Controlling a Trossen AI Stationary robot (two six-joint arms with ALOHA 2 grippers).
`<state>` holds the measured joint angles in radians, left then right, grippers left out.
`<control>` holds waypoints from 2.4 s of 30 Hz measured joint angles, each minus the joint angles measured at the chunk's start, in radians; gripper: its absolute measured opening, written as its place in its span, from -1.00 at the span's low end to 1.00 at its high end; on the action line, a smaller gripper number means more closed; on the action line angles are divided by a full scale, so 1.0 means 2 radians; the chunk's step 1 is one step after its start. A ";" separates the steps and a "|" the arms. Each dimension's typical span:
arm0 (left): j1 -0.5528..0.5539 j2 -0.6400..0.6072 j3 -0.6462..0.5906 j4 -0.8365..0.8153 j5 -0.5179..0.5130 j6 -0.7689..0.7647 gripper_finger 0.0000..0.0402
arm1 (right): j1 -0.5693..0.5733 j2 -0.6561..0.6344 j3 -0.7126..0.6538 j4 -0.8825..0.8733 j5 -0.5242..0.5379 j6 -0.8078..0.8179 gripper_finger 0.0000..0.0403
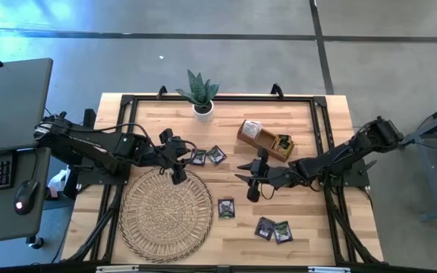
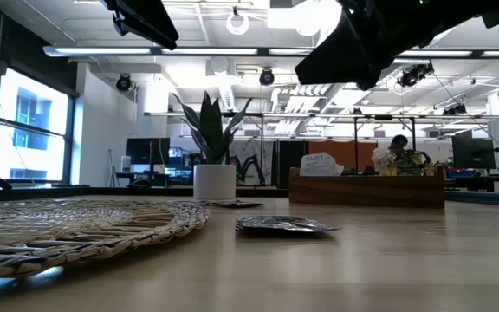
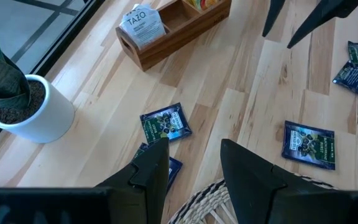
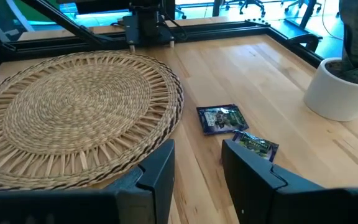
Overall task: Pick & Place Tea
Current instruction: Put the black tea bag into the middle section of the wooden organizer
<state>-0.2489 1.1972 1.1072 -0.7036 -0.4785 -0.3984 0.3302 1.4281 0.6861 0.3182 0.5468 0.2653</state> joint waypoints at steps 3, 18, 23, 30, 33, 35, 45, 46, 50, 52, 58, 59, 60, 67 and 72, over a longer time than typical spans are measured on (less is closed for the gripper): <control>0.000 0.000 0.000 0.000 0.000 0.000 -0.29 | 0.000 0.000 0.000 0.000 0.000 0.000 -0.36; 0.000 0.000 0.000 0.000 0.000 0.000 -0.29 | -0.011 0.000 0.000 0.000 -0.002 -0.002 -0.36; 0.000 0.000 0.000 0.000 0.000 0.000 -0.29 | -0.011 0.000 0.000 0.000 -0.001 -0.002 -0.36; 0.000 0.000 0.000 0.000 0.000 0.000 -0.29 | -0.011 0.000 0.000 0.000 -0.002 0.012 -0.36; 0.000 0.000 0.000 0.000 0.000 0.000 -0.29 | -0.011 0.000 0.000 0.000 -0.008 0.015 -0.36; 0.000 0.000 0.000 0.000 0.000 0.000 -0.29 | -0.011 0.000 0.000 0.000 -0.017 0.013 -0.36; 0.000 0.000 0.000 0.000 0.000 0.000 -0.29 | -0.011 0.000 0.000 -0.002 -0.031 0.038 -0.36; 0.000 0.000 0.000 0.000 0.000 0.000 -0.29 | -0.011 0.000 0.000 -0.001 -0.034 0.040 -0.36; 0.000 0.000 0.000 0.000 0.000 0.000 -0.29 | -0.011 0.023 0.002 0.050 -0.045 0.043 -0.36; 0.000 0.000 0.000 0.001 0.000 0.000 -0.29 | -0.011 0.048 0.020 0.066 -0.073 0.031 -0.36; 0.000 0.000 0.000 0.003 0.000 0.000 -0.29 | -0.004 0.122 0.119 -0.052 -0.114 0.005 -0.36; 0.000 0.000 0.000 0.003 0.000 0.000 -0.29 | -0.002 0.131 0.137 -0.085 -0.114 0.009 -0.36; 0.000 0.000 0.000 0.003 0.000 0.000 -0.29 | 0.001 0.139 0.154 -0.115 -0.114 0.017 -0.36; 0.000 0.000 0.000 0.080 -0.018 0.043 -0.29 | 0.013 0.186 0.209 -0.216 -0.147 0.036 -0.36; 0.000 0.000 0.000 0.117 -0.010 0.052 -0.29 | 0.015 0.205 0.201 -0.216 -0.188 0.051 -0.36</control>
<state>-0.2490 1.1976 1.1066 -0.4689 -0.4985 -0.2944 0.3601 1.8376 1.0872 -0.1144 0.1718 0.3677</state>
